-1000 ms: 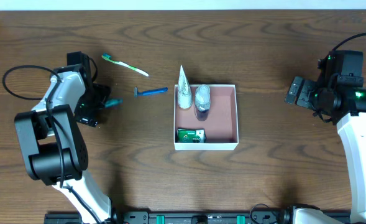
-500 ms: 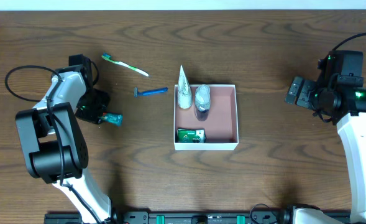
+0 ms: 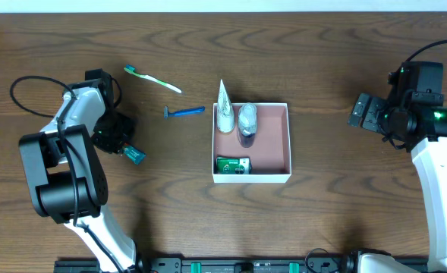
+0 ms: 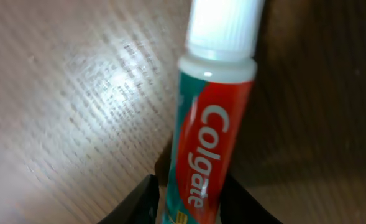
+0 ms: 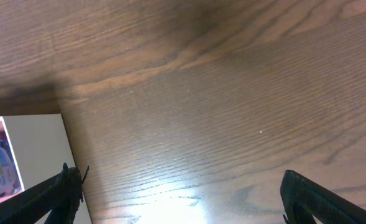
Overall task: Pack container
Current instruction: 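Grasp the Colgate toothpaste tube with the left gripper and lift, then carry the Colgate tube with the left gripper into the box and release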
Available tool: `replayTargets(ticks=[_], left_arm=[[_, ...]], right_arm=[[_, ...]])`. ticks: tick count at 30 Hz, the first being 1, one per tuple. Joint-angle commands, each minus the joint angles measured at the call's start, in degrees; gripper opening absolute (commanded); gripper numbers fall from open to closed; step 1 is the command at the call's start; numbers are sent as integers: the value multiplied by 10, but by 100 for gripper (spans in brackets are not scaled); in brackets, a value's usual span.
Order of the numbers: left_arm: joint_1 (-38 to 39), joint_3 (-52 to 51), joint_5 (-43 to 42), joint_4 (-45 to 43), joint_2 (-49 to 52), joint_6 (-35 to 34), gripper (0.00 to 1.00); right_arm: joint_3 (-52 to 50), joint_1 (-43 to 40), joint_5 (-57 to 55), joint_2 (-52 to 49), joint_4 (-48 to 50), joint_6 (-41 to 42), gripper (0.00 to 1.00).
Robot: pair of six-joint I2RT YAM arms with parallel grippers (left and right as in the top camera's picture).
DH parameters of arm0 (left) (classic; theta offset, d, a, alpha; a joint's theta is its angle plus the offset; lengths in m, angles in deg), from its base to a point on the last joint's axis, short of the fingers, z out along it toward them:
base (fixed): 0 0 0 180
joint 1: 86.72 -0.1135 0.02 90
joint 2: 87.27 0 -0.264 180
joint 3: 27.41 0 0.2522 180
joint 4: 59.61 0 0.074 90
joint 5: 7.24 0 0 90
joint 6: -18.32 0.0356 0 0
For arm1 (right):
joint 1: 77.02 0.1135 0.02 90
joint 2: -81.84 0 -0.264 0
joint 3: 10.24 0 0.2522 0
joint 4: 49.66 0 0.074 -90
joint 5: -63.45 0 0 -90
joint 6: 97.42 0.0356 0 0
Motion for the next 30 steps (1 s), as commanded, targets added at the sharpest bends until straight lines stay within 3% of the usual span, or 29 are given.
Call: replayTargets(ticks=[1, 5, 17, 25, 30], left_arm=[[0, -3, 7, 2, 5, 83, 33], [0, -2, 7, 2, 0, 106, 25], [0, 2, 5, 5, -64, 135, 23], [4, 6, -58, 9, -195, 205, 23], [53, 6, -86, 15, -301, 235, 23]], right_arm=[[7, -2, 0, -1, 0, 7, 99], [7, -2, 0, -1, 0, 7, 99], [7, -2, 0, -1, 0, 7, 99], [7, -2, 0, -1, 0, 7, 99], [7, -2, 0, -1, 0, 7, 99]])
